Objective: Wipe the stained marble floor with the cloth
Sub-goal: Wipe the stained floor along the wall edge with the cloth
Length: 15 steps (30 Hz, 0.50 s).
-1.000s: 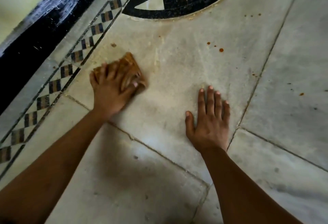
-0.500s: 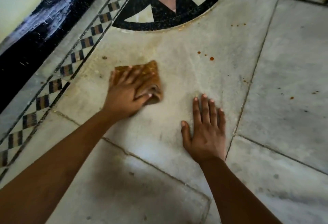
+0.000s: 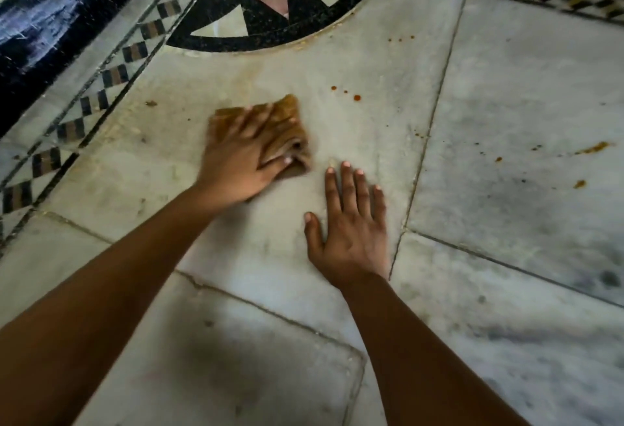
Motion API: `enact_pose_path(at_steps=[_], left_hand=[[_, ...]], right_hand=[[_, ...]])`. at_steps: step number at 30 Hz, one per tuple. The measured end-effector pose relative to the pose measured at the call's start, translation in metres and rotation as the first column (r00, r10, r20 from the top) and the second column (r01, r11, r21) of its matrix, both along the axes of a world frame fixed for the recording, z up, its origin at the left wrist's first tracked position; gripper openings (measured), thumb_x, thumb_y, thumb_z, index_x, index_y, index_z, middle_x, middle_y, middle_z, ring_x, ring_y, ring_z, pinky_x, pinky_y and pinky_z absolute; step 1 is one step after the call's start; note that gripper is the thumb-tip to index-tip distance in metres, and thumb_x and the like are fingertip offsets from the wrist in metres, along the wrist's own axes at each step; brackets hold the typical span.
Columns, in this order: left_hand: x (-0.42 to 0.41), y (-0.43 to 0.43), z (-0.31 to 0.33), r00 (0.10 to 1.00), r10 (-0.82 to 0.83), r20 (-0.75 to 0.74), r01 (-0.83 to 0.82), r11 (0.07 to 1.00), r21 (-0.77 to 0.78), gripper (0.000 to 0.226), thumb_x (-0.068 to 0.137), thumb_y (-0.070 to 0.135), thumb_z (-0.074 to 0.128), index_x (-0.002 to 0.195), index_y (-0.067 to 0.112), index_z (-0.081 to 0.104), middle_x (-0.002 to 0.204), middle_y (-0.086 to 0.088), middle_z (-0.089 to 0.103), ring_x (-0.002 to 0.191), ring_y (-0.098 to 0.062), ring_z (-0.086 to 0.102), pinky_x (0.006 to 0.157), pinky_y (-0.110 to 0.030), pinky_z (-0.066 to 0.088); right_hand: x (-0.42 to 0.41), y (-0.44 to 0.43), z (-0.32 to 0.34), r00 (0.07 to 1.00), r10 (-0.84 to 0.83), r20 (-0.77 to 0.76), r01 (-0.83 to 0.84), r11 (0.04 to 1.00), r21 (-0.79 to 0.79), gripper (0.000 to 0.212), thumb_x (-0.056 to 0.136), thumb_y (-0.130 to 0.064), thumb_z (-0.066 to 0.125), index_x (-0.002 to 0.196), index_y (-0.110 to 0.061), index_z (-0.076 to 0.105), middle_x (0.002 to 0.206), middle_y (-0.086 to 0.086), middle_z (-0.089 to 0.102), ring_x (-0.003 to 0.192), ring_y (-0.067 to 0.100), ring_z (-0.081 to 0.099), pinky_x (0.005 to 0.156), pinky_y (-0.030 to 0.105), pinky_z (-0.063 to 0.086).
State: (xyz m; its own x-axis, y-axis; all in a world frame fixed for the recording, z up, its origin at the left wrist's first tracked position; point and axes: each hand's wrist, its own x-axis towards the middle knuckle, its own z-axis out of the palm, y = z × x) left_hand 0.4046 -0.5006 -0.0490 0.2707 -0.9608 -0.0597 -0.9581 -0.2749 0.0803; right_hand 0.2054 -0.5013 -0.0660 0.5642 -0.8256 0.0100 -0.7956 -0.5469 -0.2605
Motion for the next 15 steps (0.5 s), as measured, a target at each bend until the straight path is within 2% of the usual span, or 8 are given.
enact_pose_path(at_steps=[2,4,6,9,11,13,15], left_hand=[[0.021,0.011,0.002,0.993,0.121,0.019,-0.121,0.993,0.011,0.077,0.079,0.069,0.022,0.147,0.035,0.022,0.157,0.003,0.02,0.143,-0.027,0.018,0.113,-0.056,0.01],[0.03,-0.008,0.006,0.962,0.273,-0.003,-0.273,0.961,0.033,0.07,0.088,0.064,0.031,0.148,0.031,0.018,0.157,0.0,0.017,0.143,-0.029,0.015,0.113,-0.058,0.009],[0.025,-0.045,0.014,0.943,0.334,-0.005,-0.332,0.94,0.078,0.069,0.09,0.061,0.035,0.149,0.031,0.016,0.158,-0.001,0.014,0.143,-0.031,0.014,0.112,-0.06,0.007],[-0.006,-0.078,0.02,0.981,0.191,-0.025,-0.183,0.964,0.192,0.076,0.085,0.067,0.034,0.149,0.032,0.014,0.158,-0.005,0.012,0.143,-0.033,0.016,0.113,-0.06,0.009],[-0.033,-0.071,0.016,0.998,0.058,-0.035,-0.051,0.981,0.185,0.074,0.082,0.069,0.03,0.148,0.038,0.016,0.159,-0.002,0.008,0.144,-0.029,0.011,0.113,-0.06,0.007],[-0.051,-0.045,0.012,0.999,-0.007,-0.053,0.015,0.988,0.152,0.063,0.089,0.061,0.033,0.146,0.044,0.013,0.159,0.006,0.001,0.146,-0.023,0.003,0.113,-0.058,0.001],[-0.049,-0.016,0.008,0.998,-0.031,-0.047,0.035,0.996,0.084,0.062,0.091,0.061,0.033,0.146,0.045,0.009,0.159,0.011,0.0,0.146,-0.018,0.002,0.114,-0.054,0.0]], right_hand=[[0.0,0.0,0.0,1.0,0.009,0.009,-0.009,1.0,0.004,0.07,0.088,-0.048,0.023,0.149,-0.013,0.019,0.157,0.011,0.013,0.145,0.027,0.009,0.114,0.044,0.001],[-0.002,0.0,0.0,1.0,0.021,0.005,-0.021,1.0,0.011,0.07,0.09,-0.049,0.021,0.15,-0.014,0.01,0.158,0.009,0.004,0.145,0.024,0.0,0.116,0.043,-0.004],[-0.003,0.0,0.002,1.0,0.029,0.007,-0.029,0.999,0.021,0.069,0.092,-0.048,0.021,0.15,-0.015,0.004,0.158,0.007,-0.002,0.145,0.022,-0.006,0.117,0.041,-0.008],[-0.007,0.002,0.009,0.997,0.054,0.061,-0.057,0.997,0.051,0.066,0.093,-0.047,0.02,0.15,-0.015,0.009,0.159,0.006,0.0,0.145,0.019,-0.006,0.115,0.036,-0.012],[-0.015,-0.003,0.014,0.994,0.02,0.104,-0.026,0.998,0.05,0.068,0.09,-0.047,0.016,0.15,-0.015,0.012,0.159,0.005,0.003,0.145,0.018,-0.004,0.115,0.034,-0.011],[-0.03,-0.021,0.019,0.994,-0.044,0.095,0.043,0.999,0.013,0.071,0.088,-0.048,0.014,0.15,-0.013,0.012,0.158,0.005,0.005,0.145,0.018,-0.002,0.115,0.033,-0.009],[-0.051,-0.048,0.019,0.995,-0.089,0.054,0.09,0.995,-0.029,0.073,0.087,-0.049,0.012,0.15,-0.011,0.009,0.158,0.007,0.003,0.146,0.018,-0.002,0.115,0.032,-0.008]])
